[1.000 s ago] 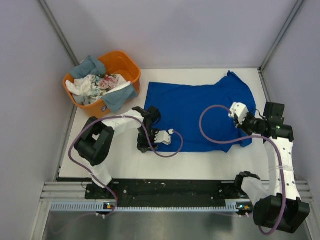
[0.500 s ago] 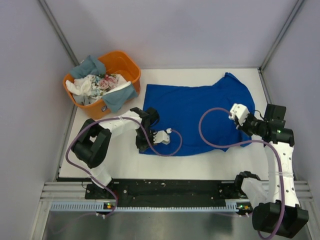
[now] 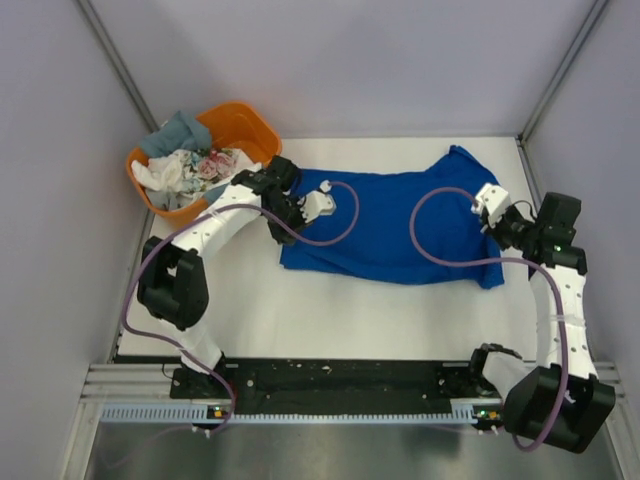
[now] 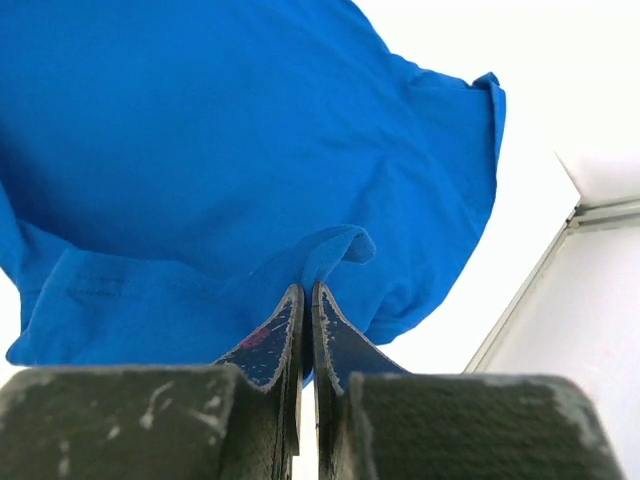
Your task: Fold and stack the t-shirts
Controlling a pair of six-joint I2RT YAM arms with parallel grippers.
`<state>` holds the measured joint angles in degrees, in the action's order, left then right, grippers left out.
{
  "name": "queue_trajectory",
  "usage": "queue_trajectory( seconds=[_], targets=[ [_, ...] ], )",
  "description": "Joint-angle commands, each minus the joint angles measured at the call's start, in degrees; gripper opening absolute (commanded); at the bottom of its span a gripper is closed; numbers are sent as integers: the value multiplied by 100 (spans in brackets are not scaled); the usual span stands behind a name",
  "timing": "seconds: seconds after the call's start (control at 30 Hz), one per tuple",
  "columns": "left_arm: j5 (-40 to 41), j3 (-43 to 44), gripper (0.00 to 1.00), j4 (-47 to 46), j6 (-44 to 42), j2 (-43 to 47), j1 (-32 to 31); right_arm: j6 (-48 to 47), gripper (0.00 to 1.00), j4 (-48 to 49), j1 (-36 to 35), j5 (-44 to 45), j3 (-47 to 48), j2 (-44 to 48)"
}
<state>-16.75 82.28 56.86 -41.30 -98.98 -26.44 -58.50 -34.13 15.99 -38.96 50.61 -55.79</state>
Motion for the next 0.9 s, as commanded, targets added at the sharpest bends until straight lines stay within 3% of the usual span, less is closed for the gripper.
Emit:
queue_trajectory(
  seconds=[0.0,0.4,0.87],
  targets=[
    [251,569,0,-763,456,-349,323,515,0,1505,299,-550,-139,-475],
    [893,1290,0,-1397,807,-1413,472,383,0,1963,396,-595,212,-1935],
    [1394,1045,0,-1599,948,-1607,499,1060,0,2692,502,-683,626,-2700]
  ],
)
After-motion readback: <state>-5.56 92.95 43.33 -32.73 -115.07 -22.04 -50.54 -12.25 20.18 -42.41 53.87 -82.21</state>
